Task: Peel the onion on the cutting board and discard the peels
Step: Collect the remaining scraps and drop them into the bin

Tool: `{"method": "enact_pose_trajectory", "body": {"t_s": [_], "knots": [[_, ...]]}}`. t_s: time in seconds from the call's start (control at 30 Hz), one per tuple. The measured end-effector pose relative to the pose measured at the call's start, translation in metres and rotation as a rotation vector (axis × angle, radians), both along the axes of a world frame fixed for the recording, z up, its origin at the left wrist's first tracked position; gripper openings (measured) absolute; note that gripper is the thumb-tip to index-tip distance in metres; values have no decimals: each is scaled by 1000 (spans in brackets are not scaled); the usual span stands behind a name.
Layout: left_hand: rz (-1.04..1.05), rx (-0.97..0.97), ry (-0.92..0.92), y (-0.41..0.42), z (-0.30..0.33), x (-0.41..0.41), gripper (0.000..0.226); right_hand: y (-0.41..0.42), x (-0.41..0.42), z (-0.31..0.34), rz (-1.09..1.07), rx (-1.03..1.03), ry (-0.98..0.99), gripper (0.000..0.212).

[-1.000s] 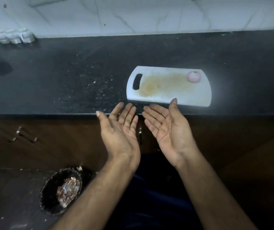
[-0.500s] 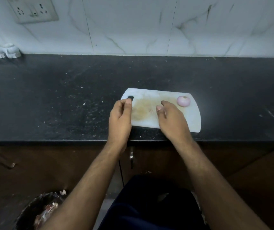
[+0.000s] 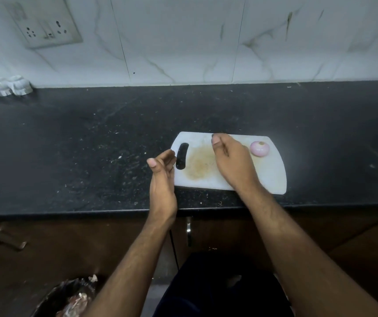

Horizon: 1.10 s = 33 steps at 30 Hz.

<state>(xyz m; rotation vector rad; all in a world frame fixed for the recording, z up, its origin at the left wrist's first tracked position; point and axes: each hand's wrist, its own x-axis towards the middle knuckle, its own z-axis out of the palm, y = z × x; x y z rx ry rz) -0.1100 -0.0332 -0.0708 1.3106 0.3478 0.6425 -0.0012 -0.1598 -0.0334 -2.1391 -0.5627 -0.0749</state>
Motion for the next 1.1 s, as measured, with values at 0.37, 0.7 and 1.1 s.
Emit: {"method": "enact_pose_trajectory", "body": {"t_s": [0.37,0.7,1.1], "knots": [[30,14,-14,2,-3,2,139,24,-43,-14,564,-529,-67,62],[37,-78,-92,1,2,-6,144,3,-30,1,252,-250,55,63],[61,-68,-87,-5,2,-17,137,-13,-42,1,203,211,222,49]]}}
